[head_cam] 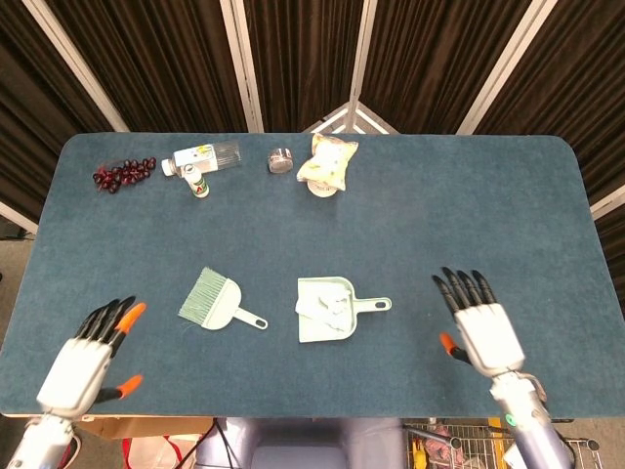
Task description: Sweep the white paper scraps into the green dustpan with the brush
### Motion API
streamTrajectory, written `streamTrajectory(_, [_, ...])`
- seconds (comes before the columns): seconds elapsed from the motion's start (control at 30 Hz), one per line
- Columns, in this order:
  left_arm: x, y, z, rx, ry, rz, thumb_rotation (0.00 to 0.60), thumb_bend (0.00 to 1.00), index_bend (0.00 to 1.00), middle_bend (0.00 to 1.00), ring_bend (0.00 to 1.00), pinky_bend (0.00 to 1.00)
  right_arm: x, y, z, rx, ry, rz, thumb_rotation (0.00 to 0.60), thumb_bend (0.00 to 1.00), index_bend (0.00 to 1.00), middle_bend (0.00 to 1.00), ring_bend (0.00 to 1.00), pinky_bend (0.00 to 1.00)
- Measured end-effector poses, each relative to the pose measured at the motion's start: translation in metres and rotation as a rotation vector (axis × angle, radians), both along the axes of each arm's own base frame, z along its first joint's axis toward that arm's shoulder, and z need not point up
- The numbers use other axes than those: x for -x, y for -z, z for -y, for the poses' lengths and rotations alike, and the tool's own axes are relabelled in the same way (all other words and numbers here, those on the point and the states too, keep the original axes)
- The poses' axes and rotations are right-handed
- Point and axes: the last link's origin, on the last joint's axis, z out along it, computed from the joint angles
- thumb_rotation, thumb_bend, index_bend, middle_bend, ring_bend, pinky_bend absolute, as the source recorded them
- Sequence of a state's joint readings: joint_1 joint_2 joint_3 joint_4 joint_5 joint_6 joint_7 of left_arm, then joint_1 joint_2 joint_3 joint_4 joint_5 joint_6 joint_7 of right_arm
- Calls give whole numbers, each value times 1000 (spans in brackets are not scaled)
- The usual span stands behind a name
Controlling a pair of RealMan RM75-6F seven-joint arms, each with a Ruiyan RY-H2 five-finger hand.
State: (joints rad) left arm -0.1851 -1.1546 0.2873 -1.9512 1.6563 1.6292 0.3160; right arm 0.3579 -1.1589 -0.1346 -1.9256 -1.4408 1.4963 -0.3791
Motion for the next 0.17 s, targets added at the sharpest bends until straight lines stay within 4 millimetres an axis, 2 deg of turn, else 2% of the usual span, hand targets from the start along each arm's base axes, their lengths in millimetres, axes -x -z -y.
streamTrajectory(0.17, [28, -1, 26, -29, 30, -70, 600, 32, 0, 0, 0, 45, 38, -21, -35, 73, -4, 65, 600, 303, 0, 0, 0, 0])
